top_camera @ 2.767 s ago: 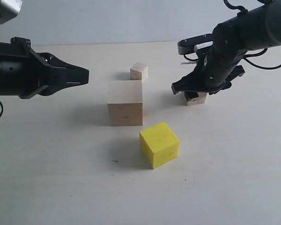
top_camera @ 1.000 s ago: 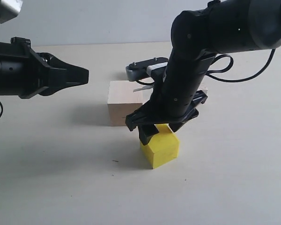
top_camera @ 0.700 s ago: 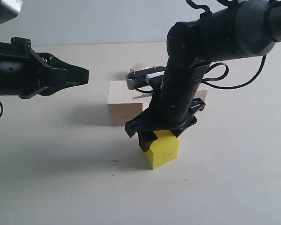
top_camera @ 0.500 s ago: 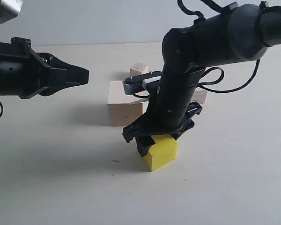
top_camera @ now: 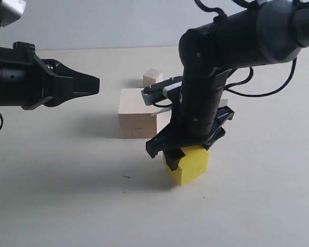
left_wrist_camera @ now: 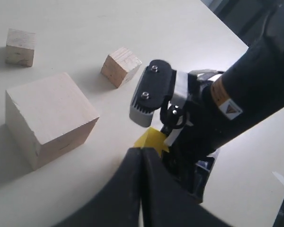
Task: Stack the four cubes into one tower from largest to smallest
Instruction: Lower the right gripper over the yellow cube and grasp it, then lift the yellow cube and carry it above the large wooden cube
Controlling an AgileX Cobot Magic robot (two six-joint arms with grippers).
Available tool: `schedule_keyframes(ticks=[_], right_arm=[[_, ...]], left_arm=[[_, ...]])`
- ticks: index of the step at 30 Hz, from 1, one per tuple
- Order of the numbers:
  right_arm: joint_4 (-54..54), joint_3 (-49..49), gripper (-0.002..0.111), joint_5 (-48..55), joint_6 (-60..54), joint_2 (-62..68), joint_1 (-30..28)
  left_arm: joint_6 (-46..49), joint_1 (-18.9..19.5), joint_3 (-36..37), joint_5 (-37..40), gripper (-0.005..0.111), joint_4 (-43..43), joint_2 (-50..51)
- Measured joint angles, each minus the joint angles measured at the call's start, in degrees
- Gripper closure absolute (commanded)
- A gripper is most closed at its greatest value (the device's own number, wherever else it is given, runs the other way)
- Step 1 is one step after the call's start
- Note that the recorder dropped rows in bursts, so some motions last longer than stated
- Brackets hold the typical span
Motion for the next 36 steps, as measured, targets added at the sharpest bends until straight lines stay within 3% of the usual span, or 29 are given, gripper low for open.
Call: schedule_keyframes(ticks=[8, 15, 22, 31, 36], right_arm=[[-3.04, -1.82, 0.108, 0.67, 2.77, -10.03, 0.0], [-3.99, -13.35, 0.108, 2.82, 9.31, -11.45, 0.0], [-4.54, -26.56, 0.108, 4.42, 12.36, -5.17, 0.0], [-4.54, -42.0, 0.108, 14.91, 16.76, 8.37, 0.0], [-3.64, -47.85, 0.108, 15.59, 18.27, 13.16, -0.64]], left_arm=[[0.0, 0.0, 0.0, -2.28, 0.107, 0.0, 0.0], [0.0, 0.0, 0.0, -3.19, 0.107, 0.0, 0.0], [-0.14, 0.0, 0.0, -3.1, 0.107, 0.0, 0.0], [-4.99, 0.0, 1.24, 4.4, 0.107, 0.0, 0.0], [-5.25, 0.0, 2.73, 7.33, 0.107, 0.0, 0.0]])
